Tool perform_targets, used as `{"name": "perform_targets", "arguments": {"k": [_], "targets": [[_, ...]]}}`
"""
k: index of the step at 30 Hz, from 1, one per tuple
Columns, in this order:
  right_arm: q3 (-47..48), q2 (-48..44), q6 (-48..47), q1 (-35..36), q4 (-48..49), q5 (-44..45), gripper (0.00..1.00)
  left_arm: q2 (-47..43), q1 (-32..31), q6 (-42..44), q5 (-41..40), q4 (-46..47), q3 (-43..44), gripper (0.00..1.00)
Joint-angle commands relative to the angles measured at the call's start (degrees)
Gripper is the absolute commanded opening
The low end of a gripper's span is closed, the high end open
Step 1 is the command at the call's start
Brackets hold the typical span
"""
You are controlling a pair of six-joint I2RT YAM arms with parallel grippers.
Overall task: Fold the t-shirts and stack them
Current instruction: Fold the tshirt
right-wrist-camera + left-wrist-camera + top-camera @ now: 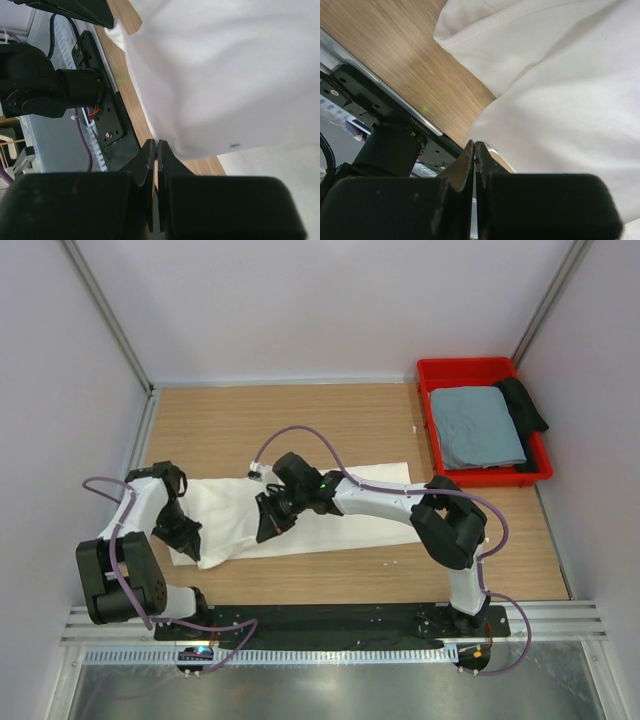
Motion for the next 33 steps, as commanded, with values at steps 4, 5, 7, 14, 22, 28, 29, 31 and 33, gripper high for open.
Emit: {"name": "perform_targets", "arguments": {"k": [4, 5, 7, 14, 22, 28, 29, 31, 33], "targets": [[-0.45, -0.67, 0.42, -0.78, -0.75, -2.71, 0.01, -0.21, 0.27, 1.61, -1.36, 0.92, 2.82, 0.0], [0.43, -0.32, 0.68, -1.48, -0.83, -2.1, 0.01, 0.14, 0.27, 1.87, -2.23, 0.83, 4.39, 0.0], [1.22, 1.26, 2.25, -2.54, -0.75, -2.09, 0.01, 0.75, 0.27, 2.92, -2.59, 1.26, 5.9, 0.0], [8.15, 5.3, 3.06, -7.46, -2.59, -3.23, 0.02, 6.99, 0.35, 7.41, -3.38, 3.37, 14.42, 0.0], [17.39, 12.42, 4.2, -10.36, -6.01, -5.52, 0.05, 15.96, 0.26, 9.7, -2.24, 4.96, 22.51, 0.0], [20.12, 15.32, 4.9, -10.89, -7.07, -5.96, 0.07, 20.44, -0.09, 10.49, -2.94, 5.31, 25.32, 0.0], [20.99, 15.59, 4.99, -10.81, -7.25, -5.88, 0.07, 20.71, 0.0, 10.66, -3.12, 5.48, 25.5, 0.0], [21.7, 16.55, 5.25, -10.89, -7.69, -5.52, 0.07, 21.15, -0.09, 10.75, -3.29, 5.83, 25.85, 0.0], [22.58, 17.17, 5.43, -11.07, -8.21, -4.3, 0.08, 21.76, -0.09, 10.93, -3.38, 5.84, 26.55, 0.0]]}}
